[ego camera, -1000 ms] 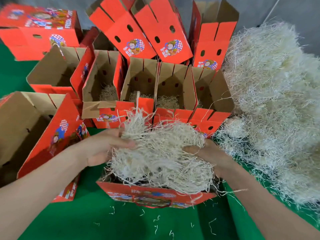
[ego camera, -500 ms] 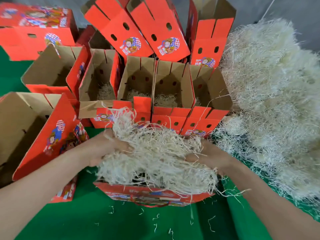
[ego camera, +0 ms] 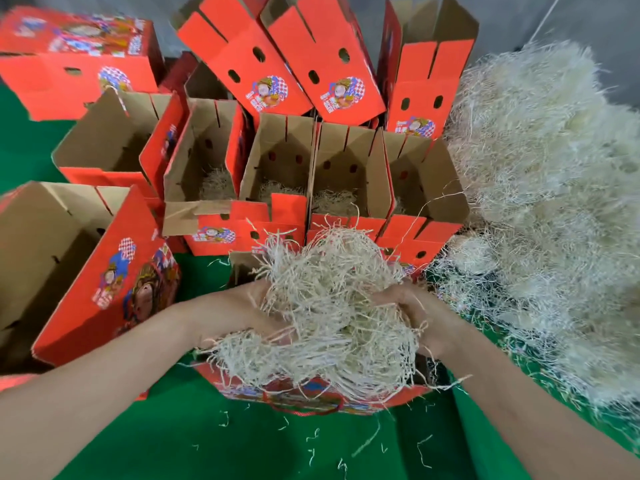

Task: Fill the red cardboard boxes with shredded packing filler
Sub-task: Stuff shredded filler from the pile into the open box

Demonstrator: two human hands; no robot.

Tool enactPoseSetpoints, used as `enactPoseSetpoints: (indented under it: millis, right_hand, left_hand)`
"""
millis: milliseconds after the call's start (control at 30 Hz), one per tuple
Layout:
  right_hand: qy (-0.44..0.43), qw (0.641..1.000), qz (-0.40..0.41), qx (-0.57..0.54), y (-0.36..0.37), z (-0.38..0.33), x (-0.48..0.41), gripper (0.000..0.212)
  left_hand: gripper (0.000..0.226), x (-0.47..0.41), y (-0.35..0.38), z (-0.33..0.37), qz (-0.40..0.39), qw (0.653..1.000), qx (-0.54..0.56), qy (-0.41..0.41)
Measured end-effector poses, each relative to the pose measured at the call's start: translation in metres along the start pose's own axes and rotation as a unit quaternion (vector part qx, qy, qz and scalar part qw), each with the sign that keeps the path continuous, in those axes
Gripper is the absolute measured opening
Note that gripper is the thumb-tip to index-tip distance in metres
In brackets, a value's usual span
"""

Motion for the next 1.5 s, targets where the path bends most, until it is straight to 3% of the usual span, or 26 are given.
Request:
enactPoseSetpoints:
  millis: [100, 167, 233, 267, 300, 367, 400, 500, 600, 667, 733, 800, 867, 967, 1033, 1067, 1133, 1167, 1200, 1267, 1367, 1500]
  right_hand:
    - [0.006, 1.0, 0.026, 0.006, 0.009, 0.005, -0.005, 0.025]
    - [0.007, 1.0, -0.001, -0.004, 0.016, 0.006, -0.005, 0.022]
    - [0.006, 0.997, -0.032, 0.067, 0.004, 0.004, 0.003, 0.045]
    - [0.003, 0.991, -0.058, 0.121, -0.008, 0.004, 0.005, 0.07]
    - [0.002, 0.98, -0.091, 0.179, -0.017, 0.003, 0.009, 0.081]
    - [-0.006, 0.942, -0.144, 0.303, -0.012, 0.008, 0.013, 0.066]
    - [-0.02, 0.928, -0.147, 0.343, -0.004, 0.013, 0.01, 0.06]
    - [-0.123, 0.917, -0.072, 0.372, 0.019, 0.029, -0.009, 0.048]
    - [-0.109, 0.888, 0.015, 0.447, 0.004, 0.031, -0.014, 0.013]
    - [-0.05, 0.879, 0.056, 0.471, -0.012, 0.027, -0.008, 0.029]
    - [-0.035, 0.875, 0.065, 0.479, -0.023, 0.022, 0.0, 0.022]
    - [-0.026, 0.893, 0.071, 0.444, -0.028, 0.021, 0.005, 0.044]
    - [-0.042, 0.908, 0.033, 0.416, -0.028, 0.02, 0.01, 0.06]
    - [-0.134, 0.895, -0.024, 0.424, -0.016, 0.013, 0.012, 0.09]
    - [-0.184, 0.871, -0.075, 0.449, -0.006, 0.009, 0.007, 0.081]
    - [-0.171, 0.851, -0.086, 0.489, -0.002, 0.008, 0.004, 0.074]
    - [-0.101, 0.812, -0.083, 0.569, 0.001, 0.01, -0.007, 0.069]
    - [-0.067, 0.792, -0.077, 0.602, 0.002, 0.011, -0.013, 0.066]
    - [-0.038, 0.765, -0.074, 0.638, 0.001, 0.013, -0.019, 0.061]
    - [0.003, 0.7, -0.081, 0.71, 0.001, 0.015, -0.03, 0.042]
    - [0.043, 0.635, -0.11, 0.763, 0.005, 0.02, -0.047, 0.024]
    - [0.085, 0.538, -0.166, 0.822, 0.019, 0.027, -0.081, 0.025]
  left_hand:
    - [0.072, -0.012, 0.021, 0.007, -0.01, 0.999, 0.034, 0.016]
    - [0.076, -0.019, 0.036, 0.009, -0.022, 0.993, 0.101, 0.052]
    - [0.069, -0.02, 0.037, 0.009, -0.012, 0.984, 0.153, 0.091]
    - [0.056, -0.022, 0.03, 0.008, 0.022, 0.989, 0.118, 0.089]
    - [0.045, -0.023, 0.021, 0.007, 0.062, 0.992, 0.084, 0.075]
    - [0.03, -0.024, 0.011, 0.0, 0.116, 0.987, 0.091, 0.066]
    - [0.024, -0.023, 0.013, -0.001, 0.106, 0.985, 0.099, 0.091]
    - [0.038, -0.018, 0.025, -0.001, 0.037, 0.99, 0.047, 0.127]
    - [0.03, -0.016, 0.016, -0.004, 0.083, 0.991, -0.044, 0.093]
    - [0.028, -0.012, 0.005, -0.004, 0.098, 0.991, -0.024, 0.084]
    - [0.035, -0.007, -0.001, -0.007, 0.12, 0.988, -0.057, 0.074]
    - [0.032, -0.005, -0.008, -0.013, 0.151, 0.979, -0.117, 0.067]
    - [0.028, -0.006, -0.009, -0.011, 0.134, 0.972, -0.173, 0.089]
    - [0.015, -0.017, 0.003, -0.007, 0.019, 0.963, -0.264, 0.051]
    - [0.011, -0.021, 0.011, -0.002, -0.061, 0.96, -0.273, 0.028]
    - [0.014, -0.027, 0.011, -0.002, -0.085, 0.958, -0.274, 0.014]
    - [0.044, -0.04, 0.006, -0.002, -0.083, 0.954, -0.282, -0.06]
    - [0.034, -0.046, 0.005, -0.003, -0.085, 0.949, -0.292, -0.085]
    - [0.017, -0.055, 0.004, -0.006, -0.087, 0.939, -0.319, -0.093]
    - [0.033, -0.075, 0.004, -0.01, -0.087, 0.909, -0.39, -0.115]
    - [0.035, -0.096, 0.01, -0.014, -0.092, 0.815, -0.549, -0.162]
    - [0.024, -0.128, 0.02, -0.027, -0.181, 0.689, -0.659, -0.241]
Point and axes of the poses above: each hand's wrist, its own x-axis away from the middle knuckle, its own y-axis out of the palm, z = x × y, the point moved 1 cm from there along -x, towards the middle knuckle, and after that the axes turned 3 degrees about -z, right-handed, at the moved point
